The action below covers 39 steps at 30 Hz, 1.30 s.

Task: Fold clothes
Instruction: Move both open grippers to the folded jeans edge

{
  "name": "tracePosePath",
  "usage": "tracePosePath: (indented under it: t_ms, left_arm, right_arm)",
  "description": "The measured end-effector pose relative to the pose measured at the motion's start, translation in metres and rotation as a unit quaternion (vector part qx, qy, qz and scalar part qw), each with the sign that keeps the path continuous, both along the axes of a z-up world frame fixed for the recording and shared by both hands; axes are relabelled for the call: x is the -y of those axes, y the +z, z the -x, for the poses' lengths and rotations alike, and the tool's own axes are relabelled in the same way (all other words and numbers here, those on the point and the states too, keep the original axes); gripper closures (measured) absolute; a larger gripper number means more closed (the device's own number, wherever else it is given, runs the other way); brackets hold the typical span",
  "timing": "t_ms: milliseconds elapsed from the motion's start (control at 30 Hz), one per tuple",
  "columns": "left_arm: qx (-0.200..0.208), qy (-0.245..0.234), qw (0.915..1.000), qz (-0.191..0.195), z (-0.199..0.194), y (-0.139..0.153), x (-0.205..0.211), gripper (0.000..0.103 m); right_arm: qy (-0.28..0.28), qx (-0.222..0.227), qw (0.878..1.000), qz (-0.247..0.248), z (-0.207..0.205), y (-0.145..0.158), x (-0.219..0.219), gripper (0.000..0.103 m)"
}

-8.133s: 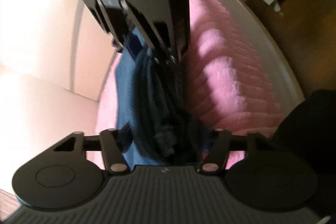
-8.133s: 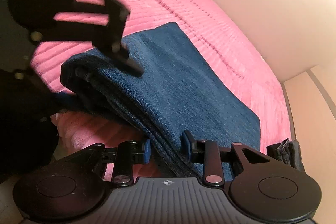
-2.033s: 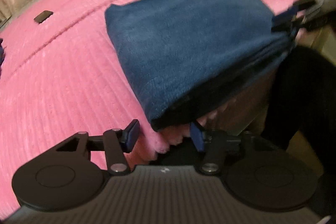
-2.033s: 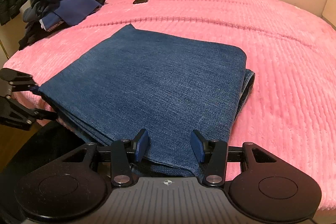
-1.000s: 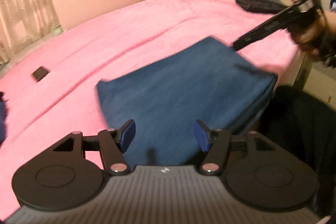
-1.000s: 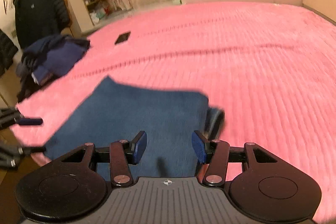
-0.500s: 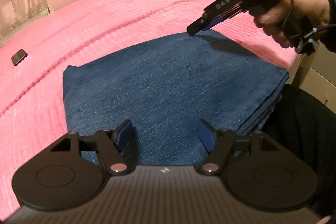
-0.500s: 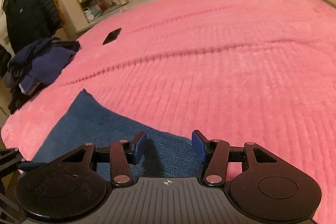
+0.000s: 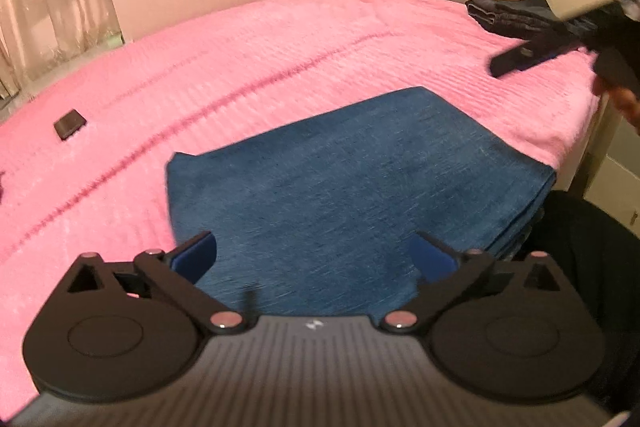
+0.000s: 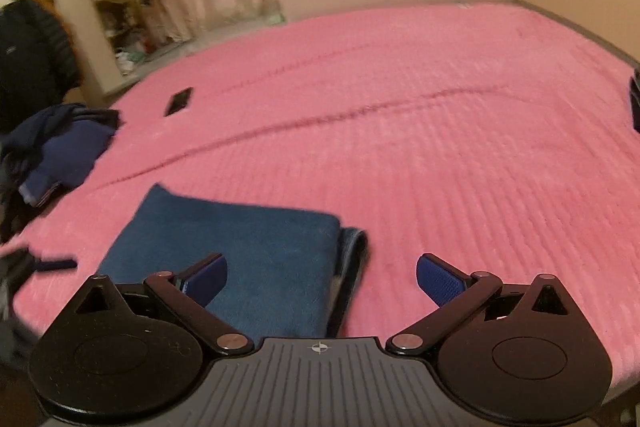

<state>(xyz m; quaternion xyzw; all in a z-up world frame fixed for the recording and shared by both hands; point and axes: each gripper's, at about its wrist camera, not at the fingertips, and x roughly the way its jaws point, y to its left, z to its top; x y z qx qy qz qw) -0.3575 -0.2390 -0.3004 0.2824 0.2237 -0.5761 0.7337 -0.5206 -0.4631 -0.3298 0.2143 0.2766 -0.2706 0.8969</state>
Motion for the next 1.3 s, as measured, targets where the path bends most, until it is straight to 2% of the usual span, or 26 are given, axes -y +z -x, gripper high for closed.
tracePosePath:
  t_ms: [67, 100, 200, 267, 333, 400, 433, 467, 500, 600, 700, 800, 867, 900, 933, 1000, 1100, 1200, 1300]
  left_arm:
    - [0.032, -0.007, 0.9995, 0.003, -0.001, -0.001, -0.007, 0.001]
    - [0.047, -0.014, 0.9988, 0.005, -0.001, -0.003, -0.011, 0.001]
    - [0.068, -0.019, 0.9975, 0.003, -0.004, -0.010, -0.019, 0.001]
    - [0.067, -0.017, 0.9976, 0.005, -0.007, -0.014, -0.024, 0.001]
    - [0.105, -0.030, 0.9940, 0.010, -0.002, -0.018, -0.030, 0.001]
    - [0.138, -0.033, 0.9897, -0.012, 0.004, -0.023, -0.028, 0.001]
    - [0.146, -0.030, 0.9887, -0.018, 0.006, -0.023, -0.028, 0.001]
    - [0.149, -0.024, 0.9883, -0.017, 0.007, -0.023, -0.027, 0.001]
    - [0.147, -0.023, 0.9888, -0.014, 0.008, -0.022, -0.028, 0.002]
    - [0.148, -0.053, 0.9876, -0.004, 0.014, -0.018, -0.032, 0.004]
    - [0.190, -0.119, 0.9745, -0.007, 0.029, -0.017, -0.041, 0.005]
    - [0.265, -0.192, 0.9444, -0.029, 0.048, -0.029, -0.051, 0.003]
    - [0.302, -0.223, 0.9257, -0.046, 0.056, -0.041, -0.055, 0.003]
    - [0.313, -0.234, 0.9190, -0.054, 0.058, -0.047, -0.056, 0.003]
    - [0.317, -0.239, 0.9159, -0.060, 0.060, -0.051, -0.056, 0.003]
    - [0.317, -0.239, 0.9156, -0.064, 0.061, -0.057, -0.054, 0.002]
    - [0.306, -0.235, 0.9204, -0.063, 0.061, -0.060, -0.051, 0.001]
    - [0.303, -0.230, 0.9224, -0.066, 0.060, -0.062, -0.049, 0.001]
    - [0.311, -0.224, 0.9213, -0.065, 0.059, -0.064, -0.049, 0.001]
  right_arm:
    - [0.024, 0.019, 0.999, 0.035, 0.007, -0.004, -0.019, 0.000]
    - [0.041, 0.016, 0.998, 0.043, 0.008, -0.008, -0.027, 0.000]
    - [0.067, -0.041, 0.996, 0.044, -0.005, -0.020, -0.043, 0.000]
    - [0.096, -0.043, 0.994, 0.041, -0.014, -0.025, -0.052, 0.000]
    - [0.127, -0.047, 0.990, 0.045, -0.024, -0.029, -0.061, 0.000]
    - [0.146, -0.068, 0.984, 0.071, -0.037, -0.035, -0.071, 0.002]
    - [0.151, -0.076, 0.983, 0.077, -0.041, -0.040, -0.074, 0.018]
    - [0.156, -0.083, 0.982, 0.074, -0.044, -0.045, -0.074, 0.038]
    - [0.157, -0.091, 0.981, 0.068, -0.048, -0.051, -0.073, 0.045]
    - [0.170, -0.111, 0.976, 0.080, -0.052, -0.065, -0.068, 0.046]
    - [0.179, -0.117, 0.973, 0.085, -0.051, -0.062, -0.068, 0.046]
    - [0.203, -0.113, 0.965, 0.124, -0.040, -0.049, -0.078, 0.046]
    - [0.234, -0.123, 0.951, 0.162, -0.033, -0.047, -0.090, 0.046]
    - [0.251, -0.135, 0.941, 0.184, -0.031, -0.049, -0.097, 0.046]
    - [0.267, -0.150, 0.929, 0.206, -0.030, -0.053, -0.103, 0.046]
    - [0.294, -0.185, 0.906, 0.241, -0.030, -0.062, -0.114, 0.044]
    - [0.329, -0.229, 0.867, 0.295, -0.032, -0.081, -0.127, 0.033]
    - [0.361, -0.261, 0.826, 0.347, -0.038, -0.099, -0.138, 0.033]
    - [0.380, -0.286, 0.790, 0.386, -0.050, -0.116, -0.142, 0.033]
